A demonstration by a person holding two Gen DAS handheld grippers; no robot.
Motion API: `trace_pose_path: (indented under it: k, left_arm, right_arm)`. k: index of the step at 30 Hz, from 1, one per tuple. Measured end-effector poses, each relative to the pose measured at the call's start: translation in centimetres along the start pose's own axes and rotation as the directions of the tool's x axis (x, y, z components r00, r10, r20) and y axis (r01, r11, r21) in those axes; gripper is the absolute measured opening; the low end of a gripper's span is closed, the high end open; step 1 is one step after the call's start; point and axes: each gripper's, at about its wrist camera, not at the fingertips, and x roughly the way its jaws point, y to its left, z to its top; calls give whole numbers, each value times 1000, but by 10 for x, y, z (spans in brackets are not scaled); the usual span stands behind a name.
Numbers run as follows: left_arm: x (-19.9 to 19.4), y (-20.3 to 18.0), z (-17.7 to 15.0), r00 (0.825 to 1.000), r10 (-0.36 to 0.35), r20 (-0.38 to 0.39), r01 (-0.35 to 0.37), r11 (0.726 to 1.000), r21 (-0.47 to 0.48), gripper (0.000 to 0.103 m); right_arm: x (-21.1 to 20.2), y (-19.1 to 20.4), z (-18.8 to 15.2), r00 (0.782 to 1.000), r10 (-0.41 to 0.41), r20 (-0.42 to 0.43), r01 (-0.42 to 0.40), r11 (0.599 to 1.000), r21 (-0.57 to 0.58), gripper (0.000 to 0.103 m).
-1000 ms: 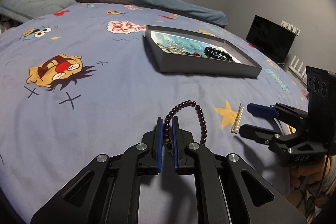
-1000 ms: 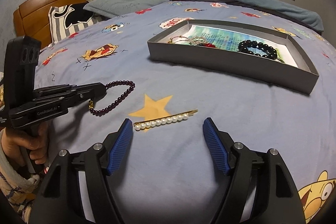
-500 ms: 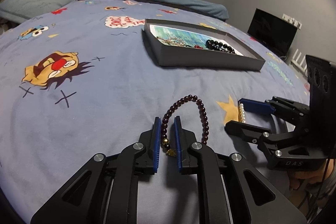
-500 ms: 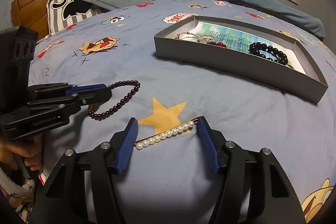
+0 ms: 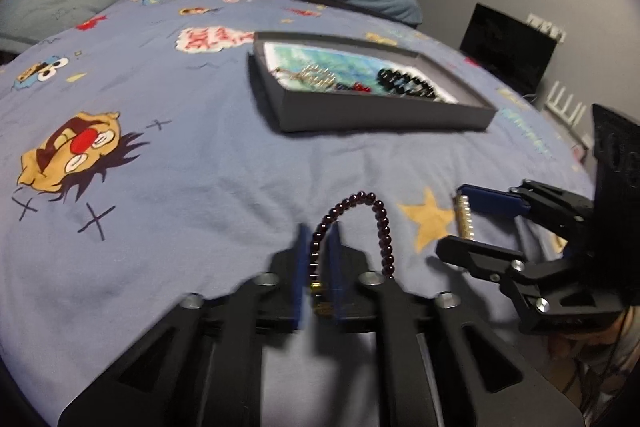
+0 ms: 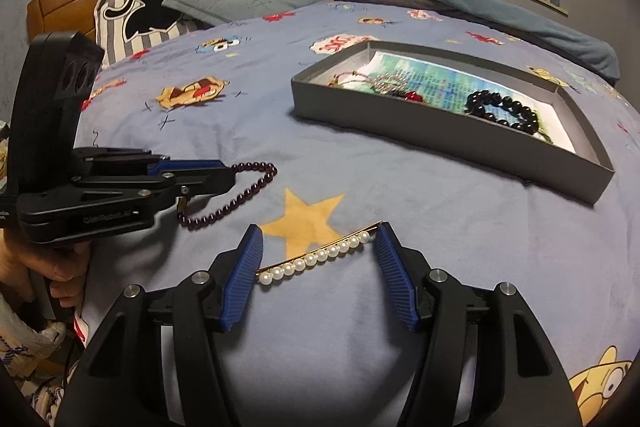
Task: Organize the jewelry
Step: 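Grasp the pearl hair clip with the right tool while the left tool holds the dark red bracelet, then lower the clip and dark red bracelet into the gray box and open both tools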
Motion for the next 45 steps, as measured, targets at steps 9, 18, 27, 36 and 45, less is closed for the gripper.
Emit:
trace_pose_path:
  k: [9,18,27,36,45]
  left_arm:
    - [-15,-20,16,994,-42,104,38,999,38,6]
    - [-28,-40,48,983,-81,164,68,994,80,6]
    - [-21,-38,94,977,-58,207,42,996,82,6]
    - [6,-30,132,975,-51,215,35,997,74,6]
    - [52,-25,139,985,-41,166,32,998,57,6]
  right_arm:
    - [-18,-30,12,998,-42,52,39,998,47,59]
    - [-36,-68,30,990,-83,113,73,993,88,59]
    - [-40,-102,63,979,-118,165,103,990,96,59]
    - [-13,-139,79,980,-136,148,117,985,126,59]
    - [16,-157,77,983,-142,113,125,982,143,59]
